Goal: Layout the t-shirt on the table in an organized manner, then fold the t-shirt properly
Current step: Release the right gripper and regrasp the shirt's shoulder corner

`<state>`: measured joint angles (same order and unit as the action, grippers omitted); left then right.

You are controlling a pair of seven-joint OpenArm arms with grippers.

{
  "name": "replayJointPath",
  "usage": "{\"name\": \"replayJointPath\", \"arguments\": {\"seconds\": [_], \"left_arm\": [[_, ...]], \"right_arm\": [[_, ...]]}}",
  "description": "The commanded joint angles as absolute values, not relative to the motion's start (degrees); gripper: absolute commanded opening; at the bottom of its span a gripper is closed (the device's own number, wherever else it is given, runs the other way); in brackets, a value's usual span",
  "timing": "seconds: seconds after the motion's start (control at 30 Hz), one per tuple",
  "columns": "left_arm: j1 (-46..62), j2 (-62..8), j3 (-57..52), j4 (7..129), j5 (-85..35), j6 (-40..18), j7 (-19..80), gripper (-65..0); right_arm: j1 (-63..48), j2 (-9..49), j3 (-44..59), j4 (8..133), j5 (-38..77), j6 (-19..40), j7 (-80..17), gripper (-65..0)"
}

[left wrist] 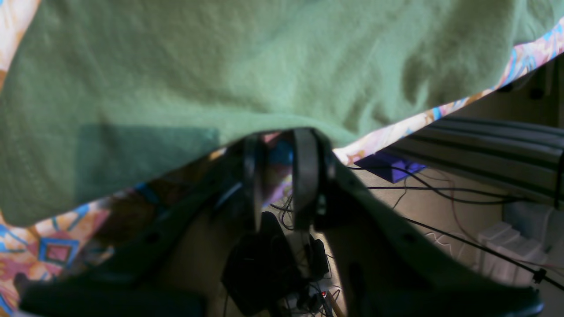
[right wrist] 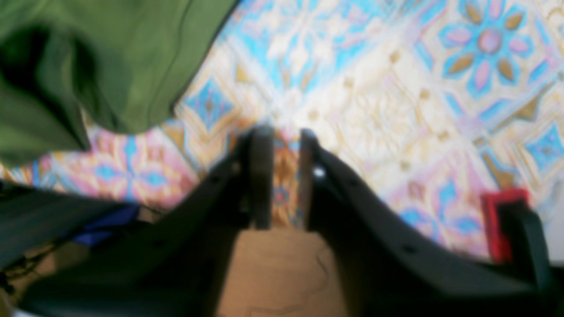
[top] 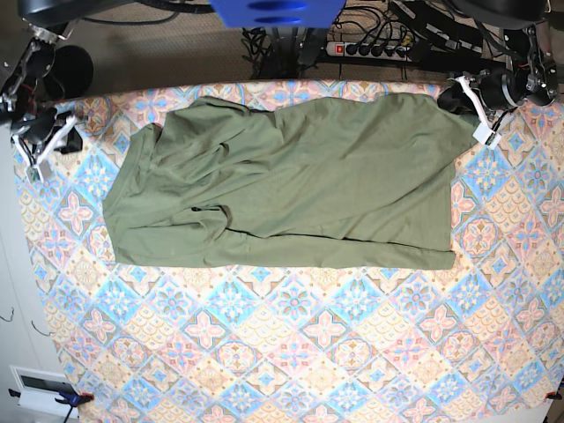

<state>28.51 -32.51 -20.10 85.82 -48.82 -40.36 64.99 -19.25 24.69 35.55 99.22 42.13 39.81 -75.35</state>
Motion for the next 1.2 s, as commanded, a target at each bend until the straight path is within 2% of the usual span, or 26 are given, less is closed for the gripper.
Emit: {"name": "replayJointPath", "arguments": {"seconds": [0.0,0.1,0.17,0.4,0.7,1.17], "left_arm": [[29.14,-32.66,-19.56,85.58,-46.29,-40.00,67.56,-52.7],[29.05,-32.66,-19.56,85.58,-46.29,-40.00,67.56,-52.7],[29.05,-32.66,-19.56,85.58,-46.29,-40.00,67.56,-52.7],[28.88,-32.66,-19.56,85.58,-46.37,-40.00,67.56,-52.7],[28.53,-32.75,-19.56,85.58,-46.37,-40.00,67.56,-52.7],[27.21,-32.84,-19.56,85.49,-46.37,-40.00,67.65,-52.7]], "right_arm": [[-19.12,25.19,35.56,102.02,43.65,40.00,-74.42,-48.0],[-19.56,22.90,33.54,106.24,43.82,40.00,-74.42,-41.5],[-19.56,22.73,30.29,107.47,44.00,40.00,-74.15,-39.4],[-16.48,22.64,18.95,107.65,47.25,40.00,-72.04,-39.2],[-14.73,21.05,17.71,107.38,47.52,40.00,-72.40,-39.1],[-14.64,21.05,8.57,107.38,47.43,40.00,-72.04,-39.6]]}}
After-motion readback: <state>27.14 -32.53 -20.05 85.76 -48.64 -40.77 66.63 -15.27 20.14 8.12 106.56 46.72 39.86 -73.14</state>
